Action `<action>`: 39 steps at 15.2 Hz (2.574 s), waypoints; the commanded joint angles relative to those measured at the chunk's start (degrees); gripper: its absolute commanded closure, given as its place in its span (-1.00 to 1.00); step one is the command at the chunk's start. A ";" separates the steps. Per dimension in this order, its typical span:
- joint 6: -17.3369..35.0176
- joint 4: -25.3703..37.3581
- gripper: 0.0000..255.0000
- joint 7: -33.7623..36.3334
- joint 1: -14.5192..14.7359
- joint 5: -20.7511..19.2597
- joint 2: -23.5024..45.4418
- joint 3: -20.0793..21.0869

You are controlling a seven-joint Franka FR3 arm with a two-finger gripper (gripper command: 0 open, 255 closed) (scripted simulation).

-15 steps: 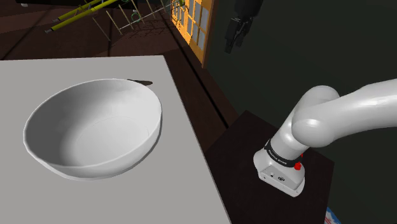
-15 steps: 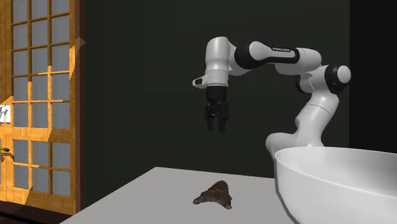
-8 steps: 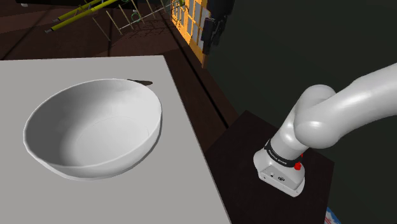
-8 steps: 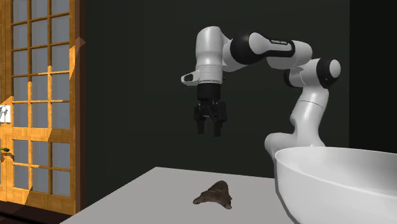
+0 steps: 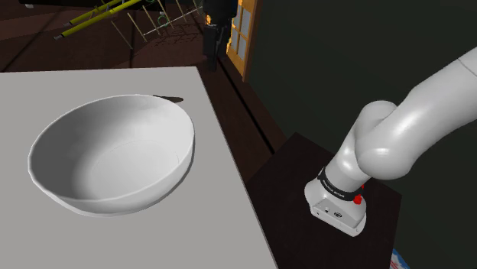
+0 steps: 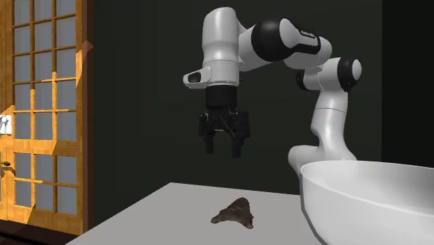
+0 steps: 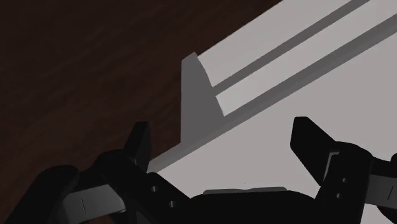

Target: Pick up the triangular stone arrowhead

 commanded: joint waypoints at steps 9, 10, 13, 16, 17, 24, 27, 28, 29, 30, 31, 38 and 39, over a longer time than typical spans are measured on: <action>-1.79 16.12 -1.00 -0.57 5.84 -2.14 16.37 7.24; -2.16 17.90 -1.00 -0.57 6.49 -2.56 18.02 7.93; -3.34 22.88 -1.00 -0.55 8.37 -3.90 22.56 9.76; -1.01 20.50 -1.00 -0.58 8.36 -3.89 22.50 9.72; -0.25 19.74 -1.00 -0.58 8.36 -3.89 22.51 9.72; 2.58 17.01 1.00 -0.59 8.34 -3.93 22.62 9.70; 2.66 16.95 1.00 -0.57 8.35 -3.93 22.64 9.71; 2.66 16.92 1.00 -0.59 8.34 -3.92 22.61 9.70; 2.66 16.81 1.00 -0.56 8.35 -3.89 22.49 9.71; 2.64 16.88 1.00 -0.53 8.36 -3.90 22.54 9.72; 2.66 16.83 1.00 -0.52 8.37 -3.89 22.51 9.73; -2.11 21.61 1.00 -0.57 8.38 -3.89 22.51 9.72; -2.89 22.41 1.00 -0.55 8.39 -3.89 22.54 9.73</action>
